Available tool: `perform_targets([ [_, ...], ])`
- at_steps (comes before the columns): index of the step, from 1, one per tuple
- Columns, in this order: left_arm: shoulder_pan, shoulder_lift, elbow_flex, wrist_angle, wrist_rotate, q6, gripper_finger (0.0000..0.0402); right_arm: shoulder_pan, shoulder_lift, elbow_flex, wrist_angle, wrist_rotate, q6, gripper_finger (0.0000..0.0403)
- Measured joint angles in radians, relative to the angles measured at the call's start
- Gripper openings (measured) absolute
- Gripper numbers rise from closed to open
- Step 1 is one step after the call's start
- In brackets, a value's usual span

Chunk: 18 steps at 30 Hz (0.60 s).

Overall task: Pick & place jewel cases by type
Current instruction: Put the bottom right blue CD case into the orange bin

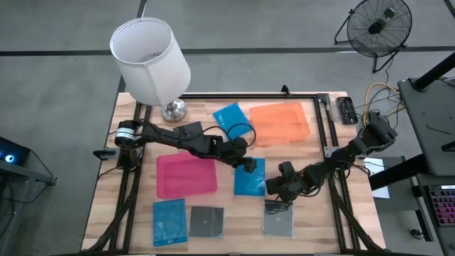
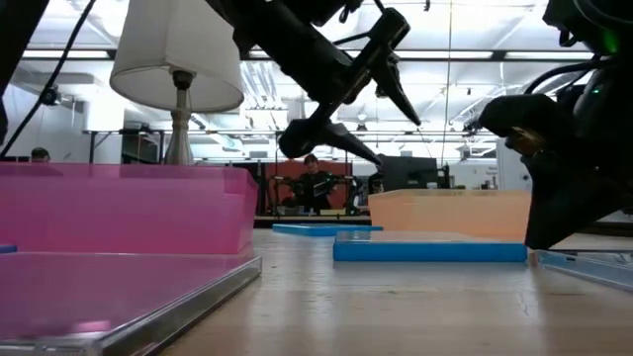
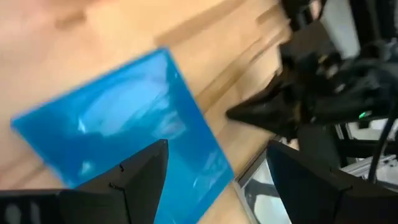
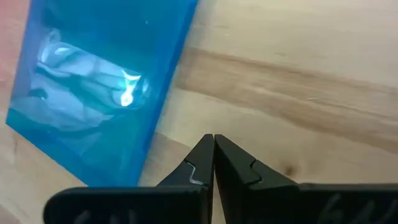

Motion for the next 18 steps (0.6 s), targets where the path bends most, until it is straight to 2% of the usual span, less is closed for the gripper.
perform_targets([
  [8, 0.046, 0.0, -0.022, 0.049, -0.002, 0.164, 0.0257, 0.002, 0.041, 0.001, 0.109, -0.001, -0.027, 0.0008],
  [15, 0.049, 0.0, -0.196, 0.302, 0.011, 0.074, 0.0257, 0.002, 0.042, -0.001, 0.108, 0.011, -0.029, 0.0008],
  [18, 0.044, 0.0, -0.252, 0.337, 0.035, 0.02, 0.0257, 0.002, 0.042, -0.003, 0.107, 0.012, -0.028, 0.0008],
])
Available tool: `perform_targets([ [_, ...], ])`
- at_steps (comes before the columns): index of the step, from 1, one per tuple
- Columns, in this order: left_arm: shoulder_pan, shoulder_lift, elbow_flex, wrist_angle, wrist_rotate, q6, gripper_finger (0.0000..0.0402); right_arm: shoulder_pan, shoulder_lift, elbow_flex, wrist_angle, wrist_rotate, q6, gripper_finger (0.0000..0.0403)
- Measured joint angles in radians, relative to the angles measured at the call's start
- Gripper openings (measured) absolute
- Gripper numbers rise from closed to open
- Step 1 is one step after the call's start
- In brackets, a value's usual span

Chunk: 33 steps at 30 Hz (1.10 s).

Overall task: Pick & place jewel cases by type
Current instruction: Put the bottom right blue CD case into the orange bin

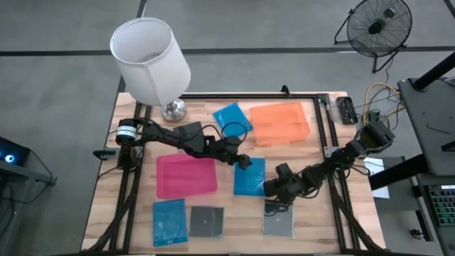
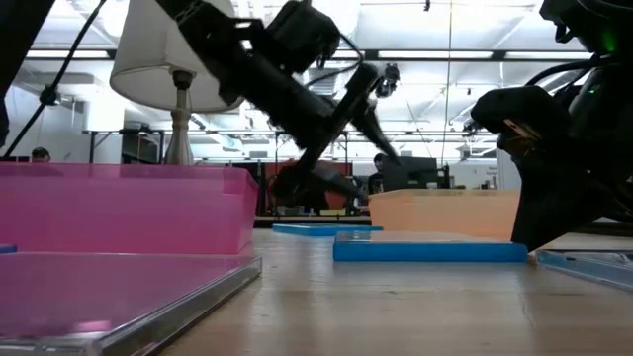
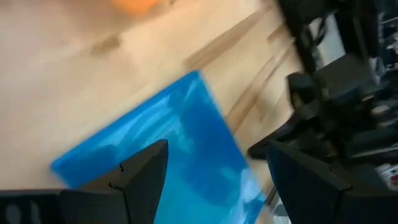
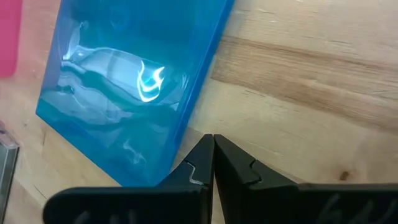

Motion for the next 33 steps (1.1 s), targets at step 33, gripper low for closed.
perform_targets([
  [33, -0.073, -0.087, -0.06, -0.162, -0.039, -0.156, 0.0257, -0.003, 0.001, -0.007, -0.003, -0.001, -0.02, 0.0008],
])
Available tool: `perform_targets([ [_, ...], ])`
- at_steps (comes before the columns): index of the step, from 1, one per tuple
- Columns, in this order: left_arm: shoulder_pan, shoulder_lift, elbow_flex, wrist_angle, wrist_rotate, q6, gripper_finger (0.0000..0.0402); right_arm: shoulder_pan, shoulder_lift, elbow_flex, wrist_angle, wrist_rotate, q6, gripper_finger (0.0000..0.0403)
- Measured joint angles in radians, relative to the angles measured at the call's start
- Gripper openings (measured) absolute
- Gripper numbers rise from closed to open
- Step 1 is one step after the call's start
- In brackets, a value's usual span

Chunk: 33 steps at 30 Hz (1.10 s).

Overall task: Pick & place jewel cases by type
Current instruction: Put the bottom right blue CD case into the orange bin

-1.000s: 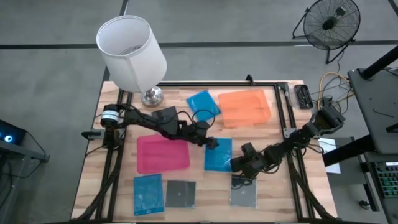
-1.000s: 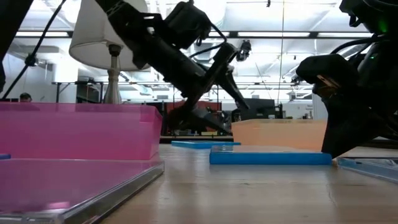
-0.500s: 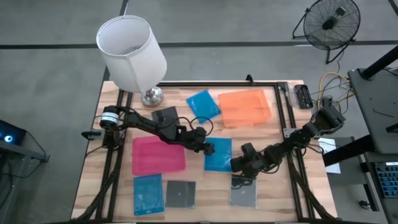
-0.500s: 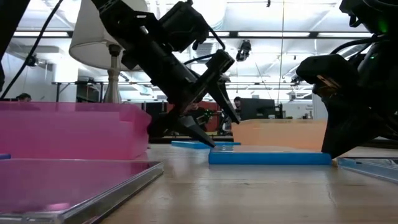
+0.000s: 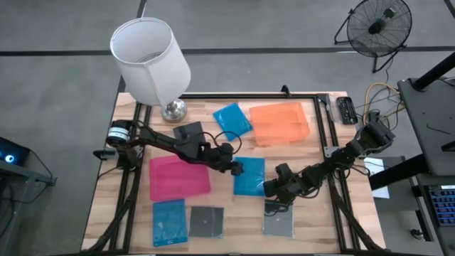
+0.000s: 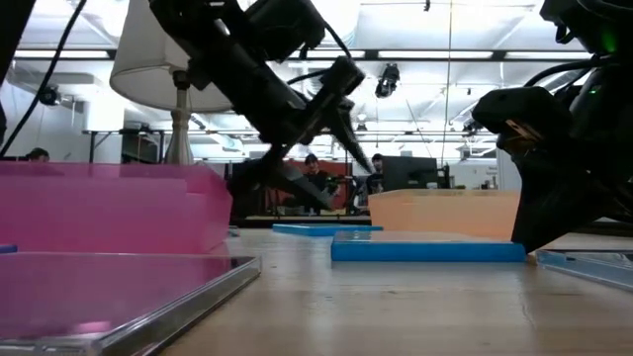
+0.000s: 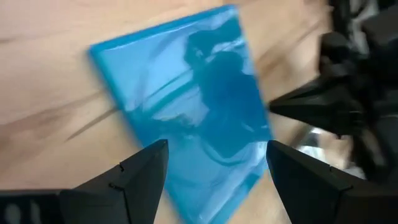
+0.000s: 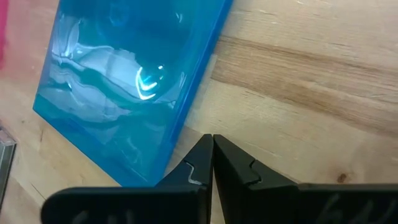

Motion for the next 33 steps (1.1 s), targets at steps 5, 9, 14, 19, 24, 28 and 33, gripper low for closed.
perform_targets([
  [5, -0.001, -0.02, -0.001, -0.082, -0.032, -0.003, 0.0257, -0.008, -0.001, -0.003, 0.005, -0.005, -0.004, 0.0008],
  [9, -0.001, -0.014, -0.001, -0.08, -0.032, -0.031, 0.0257, -0.009, -0.001, -0.003, 0.007, -0.004, -0.006, 0.0008],
  [14, -0.001, -0.004, -0.001, -0.083, -0.031, -0.054, 0.0257, -0.009, -0.001, -0.003, 0.008, -0.003, -0.005, 0.0008],
  [19, -0.001, -0.004, -0.001, -0.094, -0.031, -0.075, 0.0257, -0.01, -0.001, -0.003, 0.009, -0.002, -0.005, 0.0008],
  [24, -0.001, -0.004, -0.005, -0.089, -0.031, -0.081, 0.0257, -0.017, -0.001, -0.003, 0.011, 0.003, -0.004, 0.0008],
  [28, -0.006, -0.004, -0.029, -0.048, -0.031, -0.111, 0.0257, -0.026, 0.0, -0.003, 0.012, 0.021, -0.004, 0.0008],
  [33, -0.02, 0.029, -0.037, -0.002, -0.027, -0.134, 0.0257, -0.033, 0.0, -0.004, 0.012, 0.03, -0.004, 0.0008],
])
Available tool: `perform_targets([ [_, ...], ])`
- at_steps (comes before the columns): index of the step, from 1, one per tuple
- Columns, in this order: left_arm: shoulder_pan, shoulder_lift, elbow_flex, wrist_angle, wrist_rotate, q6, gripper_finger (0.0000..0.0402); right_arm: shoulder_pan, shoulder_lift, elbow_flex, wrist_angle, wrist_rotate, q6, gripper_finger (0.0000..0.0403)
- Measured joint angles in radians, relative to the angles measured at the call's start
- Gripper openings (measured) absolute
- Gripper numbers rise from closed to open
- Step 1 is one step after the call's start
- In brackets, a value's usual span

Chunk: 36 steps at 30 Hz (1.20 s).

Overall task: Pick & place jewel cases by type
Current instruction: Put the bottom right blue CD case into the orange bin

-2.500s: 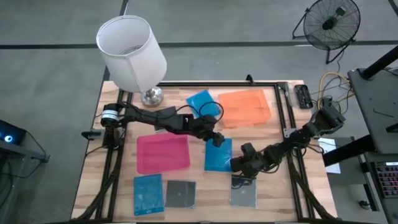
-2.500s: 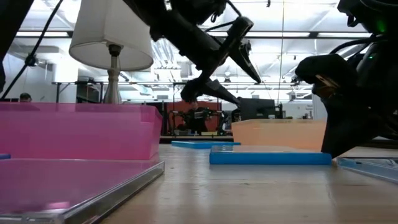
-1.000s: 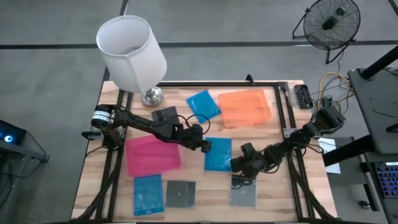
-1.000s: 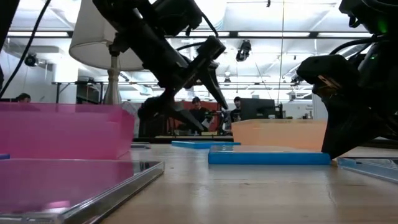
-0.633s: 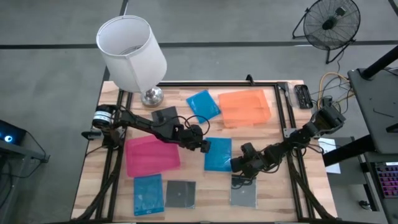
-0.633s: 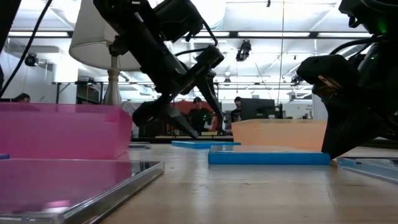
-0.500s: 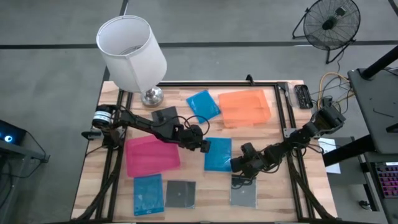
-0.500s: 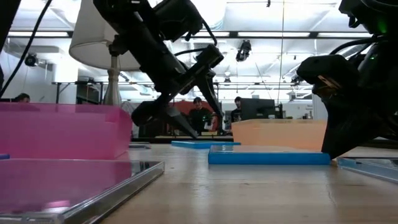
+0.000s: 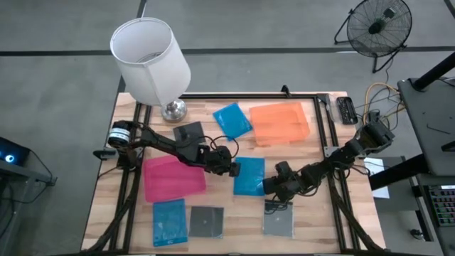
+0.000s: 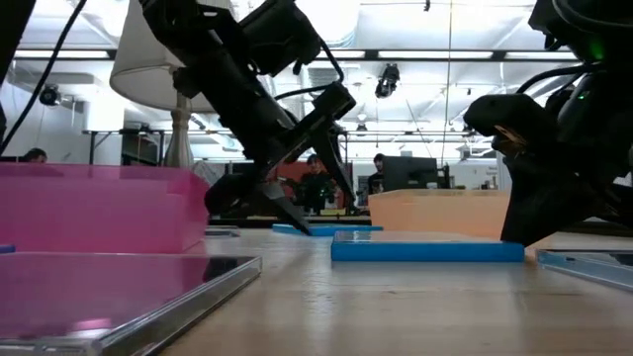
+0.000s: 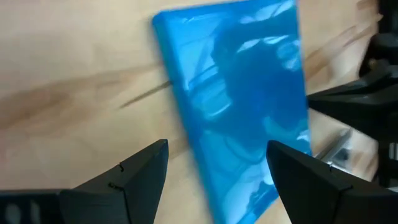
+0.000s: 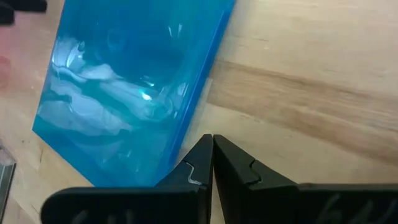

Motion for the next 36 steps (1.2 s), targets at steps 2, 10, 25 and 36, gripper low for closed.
perform_targets([
  [2, -0.005, 0.022, 0.006, 0.037, 0.013, -0.015, 0.0257, 0.0, 0.0, 0.0, -0.001, 0.002, -0.002, 0.0008],
  [10, -0.013, 0.041, 0.004, 0.062, 0.016, -0.038, 0.0257, 0.0, -0.001, -0.003, 0.002, 0.001, -0.002, 0.0008],
  [25, -0.036, 0.132, 0.043, 0.203, 0.014, -0.089, 0.0257, 0.002, -0.001, -0.006, -0.009, 0.003, -0.003, 0.0008],
  [36, -0.036, 0.132, 0.067, 0.194, 0.015, -0.064, 0.0257, 0.002, -0.001, -0.007, -0.001, -0.002, -0.011, 0.0008],
])
